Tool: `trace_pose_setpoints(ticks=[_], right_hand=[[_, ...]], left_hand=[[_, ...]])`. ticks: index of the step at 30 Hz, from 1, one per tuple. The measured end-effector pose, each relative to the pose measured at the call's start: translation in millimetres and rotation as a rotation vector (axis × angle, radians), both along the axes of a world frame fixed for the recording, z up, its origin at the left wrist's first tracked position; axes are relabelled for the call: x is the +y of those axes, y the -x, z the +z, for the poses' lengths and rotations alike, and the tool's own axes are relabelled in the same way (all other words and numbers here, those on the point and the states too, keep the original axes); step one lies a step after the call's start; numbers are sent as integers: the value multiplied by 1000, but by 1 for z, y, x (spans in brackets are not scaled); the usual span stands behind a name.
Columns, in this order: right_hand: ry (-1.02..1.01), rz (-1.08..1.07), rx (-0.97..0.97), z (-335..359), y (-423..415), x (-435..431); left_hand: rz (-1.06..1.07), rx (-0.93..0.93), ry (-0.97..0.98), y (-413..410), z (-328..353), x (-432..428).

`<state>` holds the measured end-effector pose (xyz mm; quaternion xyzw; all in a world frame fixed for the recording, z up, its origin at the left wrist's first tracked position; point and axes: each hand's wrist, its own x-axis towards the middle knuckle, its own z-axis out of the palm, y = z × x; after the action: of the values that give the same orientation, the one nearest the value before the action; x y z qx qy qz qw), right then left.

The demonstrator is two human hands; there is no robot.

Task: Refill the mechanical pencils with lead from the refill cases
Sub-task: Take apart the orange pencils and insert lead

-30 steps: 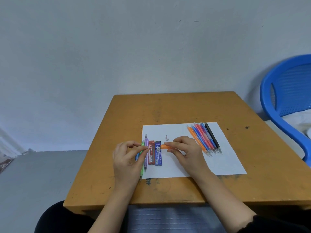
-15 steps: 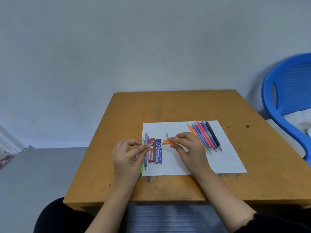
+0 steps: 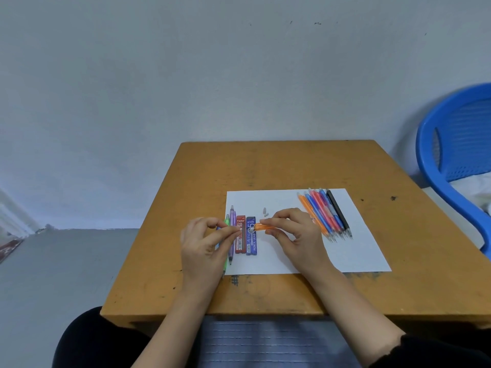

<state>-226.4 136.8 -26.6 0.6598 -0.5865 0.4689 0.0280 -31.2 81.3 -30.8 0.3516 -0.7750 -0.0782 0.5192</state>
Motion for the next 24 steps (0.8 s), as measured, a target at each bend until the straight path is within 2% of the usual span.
trace_pose_setpoints(ticks=[24], right_hand=[[5, 36, 8, -4, -1, 0]], left_hand=[[13, -28, 84, 3, 0, 1]])
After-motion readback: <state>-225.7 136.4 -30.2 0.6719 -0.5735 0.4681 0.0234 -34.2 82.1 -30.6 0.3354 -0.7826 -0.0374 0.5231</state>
